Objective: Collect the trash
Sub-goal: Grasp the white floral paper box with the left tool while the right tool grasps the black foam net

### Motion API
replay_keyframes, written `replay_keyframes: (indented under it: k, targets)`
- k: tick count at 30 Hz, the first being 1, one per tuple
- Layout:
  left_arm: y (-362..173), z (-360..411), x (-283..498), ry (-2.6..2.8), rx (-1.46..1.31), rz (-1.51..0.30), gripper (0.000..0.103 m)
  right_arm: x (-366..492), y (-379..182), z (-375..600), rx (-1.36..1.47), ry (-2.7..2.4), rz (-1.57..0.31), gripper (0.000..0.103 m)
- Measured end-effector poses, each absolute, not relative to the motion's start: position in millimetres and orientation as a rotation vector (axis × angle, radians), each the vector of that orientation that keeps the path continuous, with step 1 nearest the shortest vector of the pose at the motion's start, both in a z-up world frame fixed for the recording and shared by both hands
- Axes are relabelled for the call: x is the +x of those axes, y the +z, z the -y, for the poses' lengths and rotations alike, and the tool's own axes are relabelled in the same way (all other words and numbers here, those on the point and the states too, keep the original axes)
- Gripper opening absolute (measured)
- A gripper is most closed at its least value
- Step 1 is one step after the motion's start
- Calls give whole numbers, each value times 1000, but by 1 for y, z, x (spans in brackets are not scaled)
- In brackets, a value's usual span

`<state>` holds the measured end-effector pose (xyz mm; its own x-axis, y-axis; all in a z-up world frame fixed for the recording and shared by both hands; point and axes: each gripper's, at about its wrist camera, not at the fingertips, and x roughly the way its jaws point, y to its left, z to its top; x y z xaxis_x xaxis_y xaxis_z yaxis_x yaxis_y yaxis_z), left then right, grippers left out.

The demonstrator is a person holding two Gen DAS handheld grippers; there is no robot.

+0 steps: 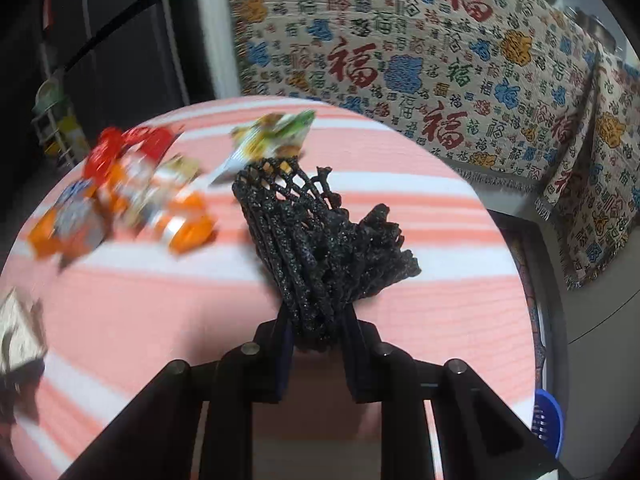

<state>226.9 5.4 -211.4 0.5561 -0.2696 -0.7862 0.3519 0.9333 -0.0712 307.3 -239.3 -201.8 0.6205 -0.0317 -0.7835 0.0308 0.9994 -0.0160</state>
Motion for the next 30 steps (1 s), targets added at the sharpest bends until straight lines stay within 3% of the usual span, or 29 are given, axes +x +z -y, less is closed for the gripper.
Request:
replay_keyframes:
  k: [6,7,9,16,17,18,20,21,22,30]
  targets:
    - [-205,-9,219,-408,63,-887,98,274,-202,228,-38,38,-896,27]
    - [-204,-8,220,-412,60,-886,89,271,-201,228,-33,50,-893,38]
    - [-203,-7,220,-418,48,-890,83,268,-200,230,-17,74,-885,64]
    - [-198,-10,216,-391,35,-874,82,264,-183,226,-24,90,-843,67]
    - [-198,-10,215,-389,36,-871,81,266,-181,224,-22,87,-841,67]
    - [-197,-10,215,-389,38,-870,73,269,-180,224,-17,77,-846,67]
    - [-197,-9,215,-378,56,-875,57,275,-181,227,21,58,-870,60]
    - [-197,-9,214,-378,60,-874,50,278,-183,231,59,55,-887,28]
    - [-196,-11,214,-380,53,-866,49,279,-184,232,75,52,-900,22]
    - [-191,-18,207,-366,-17,-834,43,252,-169,230,63,79,-879,19]
